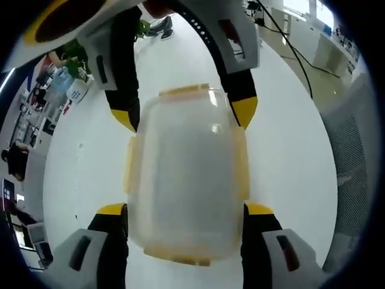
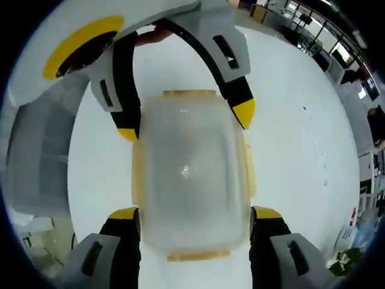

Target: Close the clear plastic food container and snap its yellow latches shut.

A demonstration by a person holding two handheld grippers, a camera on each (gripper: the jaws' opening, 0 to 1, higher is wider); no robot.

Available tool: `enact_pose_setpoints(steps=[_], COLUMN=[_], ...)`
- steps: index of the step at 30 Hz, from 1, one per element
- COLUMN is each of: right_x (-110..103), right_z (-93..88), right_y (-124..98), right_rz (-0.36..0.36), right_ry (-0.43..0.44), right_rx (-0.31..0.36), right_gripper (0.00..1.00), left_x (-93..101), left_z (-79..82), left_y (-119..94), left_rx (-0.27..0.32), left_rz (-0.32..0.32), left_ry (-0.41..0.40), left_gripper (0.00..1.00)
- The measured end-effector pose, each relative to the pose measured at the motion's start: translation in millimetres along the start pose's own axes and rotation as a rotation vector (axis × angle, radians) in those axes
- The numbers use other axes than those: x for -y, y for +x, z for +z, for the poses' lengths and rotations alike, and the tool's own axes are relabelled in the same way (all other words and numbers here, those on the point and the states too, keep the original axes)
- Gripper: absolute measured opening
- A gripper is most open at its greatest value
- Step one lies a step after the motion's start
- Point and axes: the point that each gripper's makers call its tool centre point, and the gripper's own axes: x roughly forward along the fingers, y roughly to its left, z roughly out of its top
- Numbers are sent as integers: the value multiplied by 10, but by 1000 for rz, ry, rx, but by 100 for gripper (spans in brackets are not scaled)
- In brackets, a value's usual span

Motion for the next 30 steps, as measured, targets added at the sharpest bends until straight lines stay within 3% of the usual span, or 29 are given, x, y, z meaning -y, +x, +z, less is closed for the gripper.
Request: enact_pose_setpoints(steps=[30], right_x=[-413], right_z=[759], right_y=[211], right_rz=[16], right_ry=[-60], right_rx=[6], right_gripper=[75], left_x=[373], left_z=[-737], left_y=[-382], left_rx=[-18], left_rz=[30], left_ry=[-73], left_gripper=[78])
